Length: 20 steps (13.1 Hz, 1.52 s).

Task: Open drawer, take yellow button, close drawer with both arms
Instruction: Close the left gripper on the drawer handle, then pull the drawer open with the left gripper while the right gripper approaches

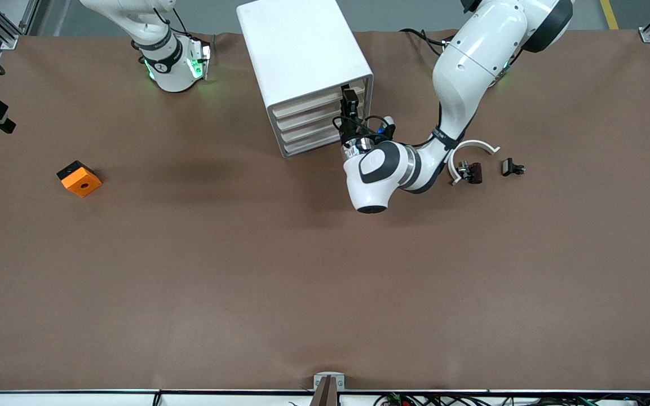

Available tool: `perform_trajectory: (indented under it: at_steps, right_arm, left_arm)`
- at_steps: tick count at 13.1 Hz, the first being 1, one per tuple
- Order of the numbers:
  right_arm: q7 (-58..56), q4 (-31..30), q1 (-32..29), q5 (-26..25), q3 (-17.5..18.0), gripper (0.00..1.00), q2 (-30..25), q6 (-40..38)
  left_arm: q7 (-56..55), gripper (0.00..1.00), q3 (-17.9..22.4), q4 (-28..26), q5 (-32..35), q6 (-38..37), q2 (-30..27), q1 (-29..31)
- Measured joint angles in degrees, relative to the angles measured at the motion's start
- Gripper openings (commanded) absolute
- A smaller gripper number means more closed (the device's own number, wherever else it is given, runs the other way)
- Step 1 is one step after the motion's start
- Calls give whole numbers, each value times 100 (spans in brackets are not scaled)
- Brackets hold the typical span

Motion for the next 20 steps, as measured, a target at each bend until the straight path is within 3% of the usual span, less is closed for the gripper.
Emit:
perform_trajectory:
  at_steps: [1, 4, 8, 12, 20]
  right_arm:
    - [0, 18, 0, 0, 1, 100, 0, -5]
    - [0, 29, 0, 0, 2, 100, 9, -17]
    - [-2, 26, 0, 0, -5, 100, 149, -56]
    - [-4, 41, 0, 0, -3, 100, 508, -36]
    - [-5, 178, -7, -16, -14, 100, 920, -7]
  left_arm:
    - [0, 39, 0, -4, 0, -4, 0, -17]
    - [-1, 23, -1, -6, -73, -4, 0, -76]
    - [-1, 12, 0, -5, -153, -4, 0, -78]
    - [-6, 6, 16, -7, -154, 17, 1, -75]
    - [-208, 7, 148, 1, -191, 0, 6, 52]
